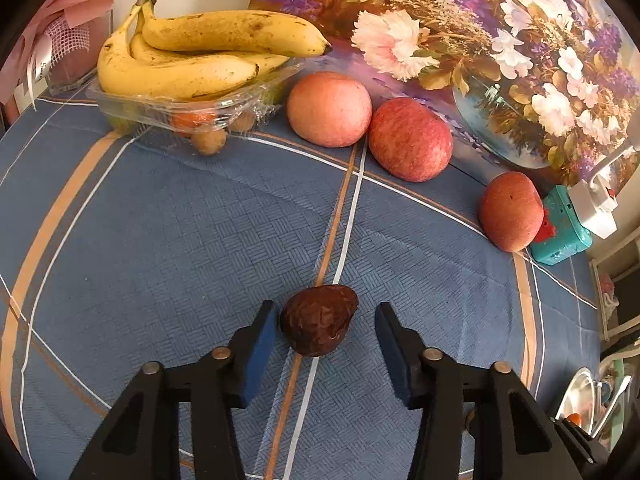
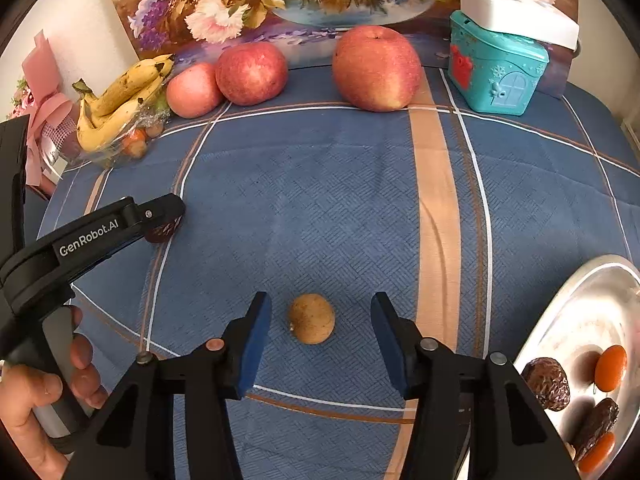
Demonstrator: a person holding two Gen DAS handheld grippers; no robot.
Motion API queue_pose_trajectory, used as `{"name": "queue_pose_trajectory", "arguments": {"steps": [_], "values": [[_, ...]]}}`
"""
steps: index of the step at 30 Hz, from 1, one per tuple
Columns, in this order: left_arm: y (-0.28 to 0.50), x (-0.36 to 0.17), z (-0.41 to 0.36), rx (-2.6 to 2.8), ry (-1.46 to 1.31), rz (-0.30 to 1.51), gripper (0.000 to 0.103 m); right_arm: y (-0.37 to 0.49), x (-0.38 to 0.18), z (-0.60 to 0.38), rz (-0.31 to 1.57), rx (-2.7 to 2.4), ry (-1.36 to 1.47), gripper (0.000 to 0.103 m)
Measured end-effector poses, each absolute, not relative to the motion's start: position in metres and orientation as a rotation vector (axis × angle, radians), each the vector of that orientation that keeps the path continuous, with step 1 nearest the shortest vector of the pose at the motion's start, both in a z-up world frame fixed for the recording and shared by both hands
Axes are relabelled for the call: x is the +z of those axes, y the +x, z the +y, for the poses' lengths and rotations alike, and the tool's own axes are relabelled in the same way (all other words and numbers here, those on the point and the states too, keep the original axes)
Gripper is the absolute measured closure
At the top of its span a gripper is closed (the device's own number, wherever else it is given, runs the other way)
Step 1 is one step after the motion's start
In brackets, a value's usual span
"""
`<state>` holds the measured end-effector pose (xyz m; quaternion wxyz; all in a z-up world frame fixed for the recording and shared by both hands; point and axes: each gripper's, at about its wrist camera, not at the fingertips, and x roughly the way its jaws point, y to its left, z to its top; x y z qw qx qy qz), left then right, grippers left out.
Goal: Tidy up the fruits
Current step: 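Grasp the kiwi with the right tool while the left tool grasps the dried date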
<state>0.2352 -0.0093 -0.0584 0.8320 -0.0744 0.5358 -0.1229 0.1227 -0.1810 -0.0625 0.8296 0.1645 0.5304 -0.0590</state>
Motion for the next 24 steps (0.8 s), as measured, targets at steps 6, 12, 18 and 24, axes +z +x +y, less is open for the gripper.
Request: {"name": "queue_pose_trajectory", "arguments": {"steps": [6, 12, 18, 24], "values": [[0.233, -0.057, -0.009, -0.260, -0.145, 1.165, 0.065, 0.124, -0.065, -0.183, 1.131, -0.126, 0.358, 0.053], [0.230, -0.055, -0.006, -0.231, -0.120, 1.221, 0.065, 0.123, -0.065, -0.183, 1.130, -0.116, 0.359, 0.059], [0.222, -0.049, -0.002, -0.202, -0.103, 1.256, 0.065, 0.125, -0.068, -0.179, 1.140, -0.104, 0.356, 0.065], [0.218, -0.043, -0.002, -0.209, -0.099, 1.257, 0.065, 0.126, -0.071, -0.174, 1.150, -0.098, 0.343, 0.066]]}}
